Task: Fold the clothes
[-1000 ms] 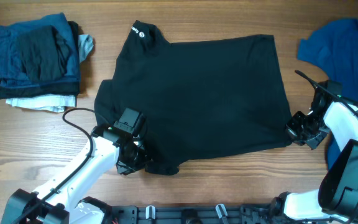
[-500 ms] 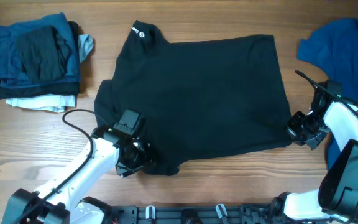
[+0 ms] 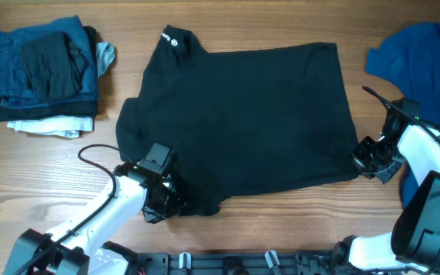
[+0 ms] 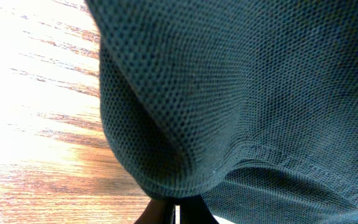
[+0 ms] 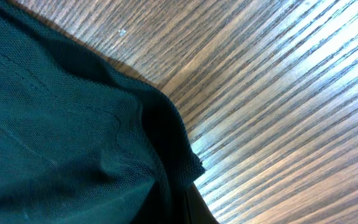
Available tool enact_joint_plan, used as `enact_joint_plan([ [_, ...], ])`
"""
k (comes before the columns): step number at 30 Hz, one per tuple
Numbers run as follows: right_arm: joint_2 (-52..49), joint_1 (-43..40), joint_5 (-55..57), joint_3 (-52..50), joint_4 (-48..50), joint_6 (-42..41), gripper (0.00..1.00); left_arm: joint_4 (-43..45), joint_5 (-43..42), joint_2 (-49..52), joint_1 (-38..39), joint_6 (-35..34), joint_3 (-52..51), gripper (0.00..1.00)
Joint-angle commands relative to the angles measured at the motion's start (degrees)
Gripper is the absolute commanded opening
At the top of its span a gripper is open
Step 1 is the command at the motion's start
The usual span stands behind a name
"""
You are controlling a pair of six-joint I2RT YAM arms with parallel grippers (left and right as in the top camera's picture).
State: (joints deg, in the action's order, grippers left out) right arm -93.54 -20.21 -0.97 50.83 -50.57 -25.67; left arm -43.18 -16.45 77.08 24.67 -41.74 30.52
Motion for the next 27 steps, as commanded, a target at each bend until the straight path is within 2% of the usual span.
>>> enact_joint_plan([
  [1,-0.63,-0.33,1.42,0.98,0.15,0.17,0.04,-0.24,-0.87,-0.61,-0.13,-0.72,0.09,0.04],
  [4,-0.63,-0.33,1.4,0.98,0.15,0.2,0.04,-0.2,-0.15,-1.75,-0.13,-0.72,0.44,0.04],
  [5,-0.63,-0.33,1.4,0.98,0.15,0.17,0.04,-0.31,0.48,-1.99,-0.13,-0.72,0.46,0.08],
  [6,-0.63,-0.33,1.38,0.98,0.15,0.17,0.04,-0.5,0.96,-2.05,-0.13,-0.72,0.44,0.16],
  [7,-0.63,-0.33,1.4,0.98,0.15,0.2,0.04,-0.5,1.16,-2.01,-0.13,-0.72,0.44,0.38],
  [8,-0.63,-0.33,1.38,0.98,0.15,0.2,0.04,-0.48,1.25,-1.92,-0.13,-0.74,0.44,0.55],
  [9,-0.63,-0.33,1.4,0.98,0.17,0.2,0.04,-0.48,1.25,-1.92,-0.13,-0.74,0.44,0.62],
  [10,-0.63,-0.33,1.4,0.98,0.2,0.2,0.04,-0.48,1.29,-1.92,-0.13,-0.74,0.44,0.63],
  [12,-0.63,-0.33,1.4,0.98,0.22,0.2,0.05,0.0,1.29,-1.84,-0.13,-0.74,0.26,0.6],
  [14,-0.63,-0.33,1.4,0.98,0.31,0.17,0.04,0.61,1.27,-1.55,-0.13,-0.81,-0.13,0.52],
  [16,-0.63,-0.33,1.4,0.98,0.39,0.17,0.04,0.81,1.25,-1.14,-0.13,-1.36,-0.33,0.51],
  [19,-0.63,-0.33,1.4,0.98,0.44,0.17,0.04,1.05,1.27,-0.66,-0.13,-2.08,-0.33,0.55],
  [21,-0.63,-0.33,1.4,0.98,0.52,0.2,0.04,1.46,1.27,-0.39,-0.13,-2.05,-0.33,0.52],
  [26,-0.63,-0.33,1.4,0.98,0.59,0.2,0.04,1.92,1.29,-0.02,-0.13,-2.05,-0.33,0.35],
  [27,-0.63,-0.33,1.4,0.98,0.59,0.2,0.04,1.92,1.29,0.02,-0.13,-2.05,-0.33,0.26],
])
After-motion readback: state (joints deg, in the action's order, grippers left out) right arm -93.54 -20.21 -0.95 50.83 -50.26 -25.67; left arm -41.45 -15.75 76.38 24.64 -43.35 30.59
